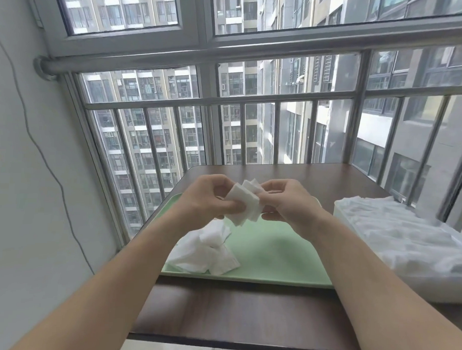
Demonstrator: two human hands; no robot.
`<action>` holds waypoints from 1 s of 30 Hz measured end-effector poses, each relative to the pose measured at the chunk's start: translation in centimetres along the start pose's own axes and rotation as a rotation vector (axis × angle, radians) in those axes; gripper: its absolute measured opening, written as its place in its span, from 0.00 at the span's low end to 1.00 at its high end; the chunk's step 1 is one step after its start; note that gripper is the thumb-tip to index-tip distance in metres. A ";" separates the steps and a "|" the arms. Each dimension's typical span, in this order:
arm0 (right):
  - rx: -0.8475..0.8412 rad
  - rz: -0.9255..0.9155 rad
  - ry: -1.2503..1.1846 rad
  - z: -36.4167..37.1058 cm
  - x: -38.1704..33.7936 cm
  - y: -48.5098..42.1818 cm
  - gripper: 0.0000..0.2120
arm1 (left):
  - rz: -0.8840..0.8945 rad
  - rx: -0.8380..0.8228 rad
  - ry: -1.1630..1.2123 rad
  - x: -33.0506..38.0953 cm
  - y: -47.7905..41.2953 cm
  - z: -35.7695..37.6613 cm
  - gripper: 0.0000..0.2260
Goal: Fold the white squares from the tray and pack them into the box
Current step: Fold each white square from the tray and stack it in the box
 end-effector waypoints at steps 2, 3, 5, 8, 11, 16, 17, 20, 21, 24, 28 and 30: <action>-0.052 0.007 -0.020 0.2 -0.1 0.1 0.12 | -0.009 0.027 0.009 0.1 -0.1 0.1 0.09; -0.071 0.007 -0.029 0.3 -0.1 0.2 0.12 | -0.012 0.032 0.015 0.1 -0.1 0.2 0.09; -0.091 0.002 -0.045 0.3 -0.2 0.3 0.12 | -0.021 0.037 0.029 0.0 -0.2 0.2 0.09; -0.101 0.006 -0.088 0.5 -0.3 0.4 0.13 | -0.035 0.049 0.046 0.2 -0.1 0.3 0.08; -0.144 0.020 -0.120 1.1 -0.5 0.7 0.11 | -0.046 0.062 0.044 0.5 0.1 0.0 0.09; -0.196 0.013 -0.173 2.2 -2.5 1.5 0.13 | -0.043 0.108 0.072 1.9 0.4 -0.8 0.16; -0.212 -0.004 -0.142 2.3 -3.1 1.9 0.15 | -0.044 0.116 0.094 2.1 0.4 -0.9 0.15; -0.158 -0.106 0.016 2.0 -5.7 3.0 0.19 | -0.023 0.168 0.162 3.3 0.5 -1.2 0.14; -0.138 -0.128 0.050 1.7 -6.6 3.5 0.18 | -0.008 0.183 0.167 3.8 0.6 -1.3 0.14; -0.148 -0.110 0.171 -0.2 -9.9 5.6 0.17 | 0.062 0.140 0.199 6.0 1.0 -0.7 0.13; -0.111 -0.059 0.359 -4.9 -14.0 9.3 0.14 | 0.153 -0.041 0.337 10.3 1.6 1.7 0.14; -0.079 -0.008 0.430 -7.8 -15.2 11.0 0.14 | 0.181 -0.104 0.288 12.3 1.3 3.5 0.15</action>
Point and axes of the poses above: each hand's wrist, its own y-axis away from the middle knuckle, its own z-axis out of the palm, x = y × z, the point moved 2 cm from there along -y, towards the middle knuckle, and after that the axes turned 15 degrees about -y, right-handed, at the moved point
